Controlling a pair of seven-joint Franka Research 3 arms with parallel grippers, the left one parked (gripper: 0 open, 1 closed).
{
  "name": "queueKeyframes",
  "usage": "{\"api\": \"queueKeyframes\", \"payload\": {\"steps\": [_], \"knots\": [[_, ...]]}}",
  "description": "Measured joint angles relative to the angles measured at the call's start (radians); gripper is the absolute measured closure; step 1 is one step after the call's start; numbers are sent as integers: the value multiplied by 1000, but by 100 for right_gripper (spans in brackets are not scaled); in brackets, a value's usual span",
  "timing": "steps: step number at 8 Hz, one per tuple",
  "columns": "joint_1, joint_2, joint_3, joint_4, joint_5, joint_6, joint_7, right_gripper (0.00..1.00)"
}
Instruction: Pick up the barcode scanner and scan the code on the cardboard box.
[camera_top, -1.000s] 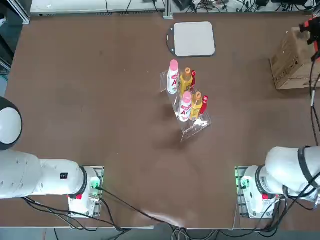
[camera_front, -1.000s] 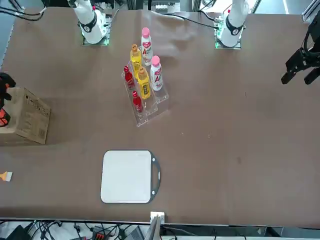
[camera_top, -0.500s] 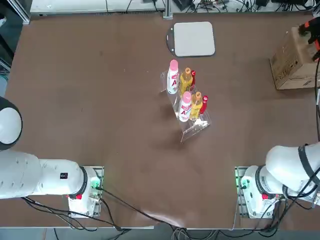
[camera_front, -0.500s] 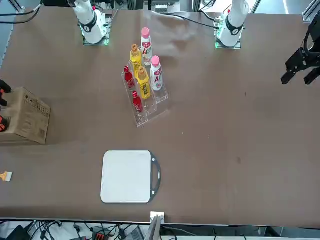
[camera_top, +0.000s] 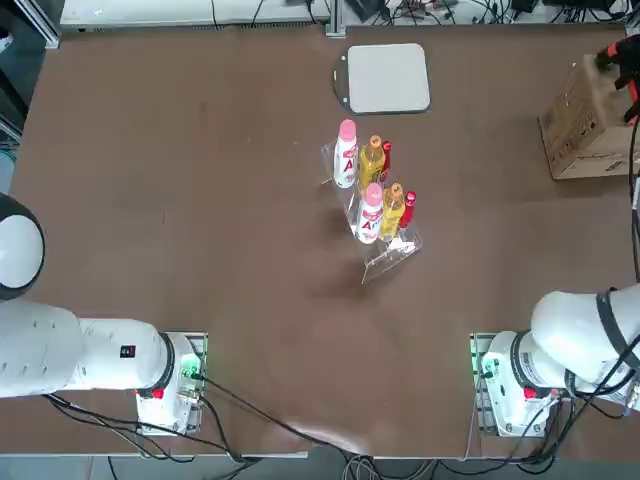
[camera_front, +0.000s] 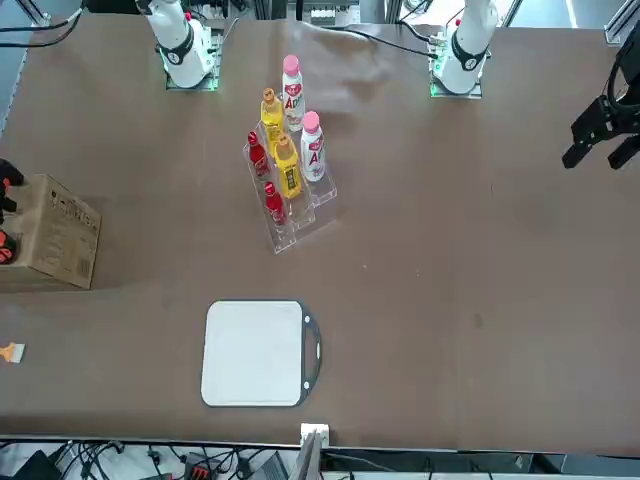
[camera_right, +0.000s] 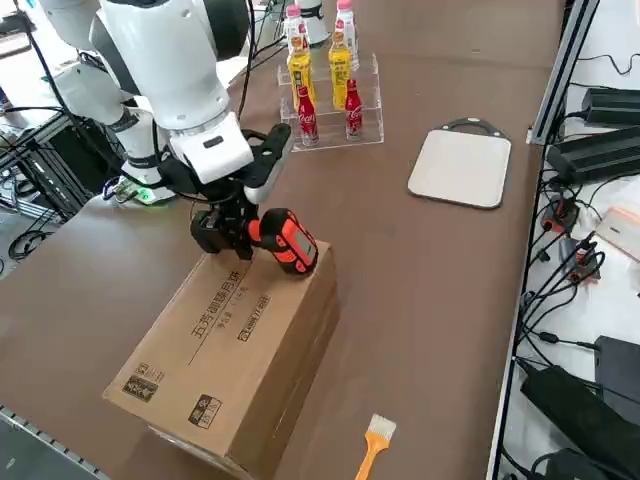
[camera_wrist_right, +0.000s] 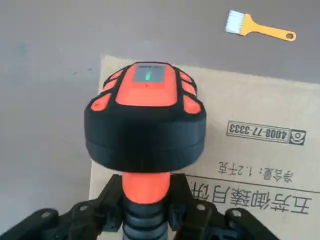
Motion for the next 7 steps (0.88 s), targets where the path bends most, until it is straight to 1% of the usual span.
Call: {"api": "queueKeyframes", "payload": {"steps": [3,5,7], "knots": [[0,-1,0,2,0,-35,0,56],[0,-1,0,4,0,-39,0,56],[3,-2,6,30,0,-46,0,56]]}}
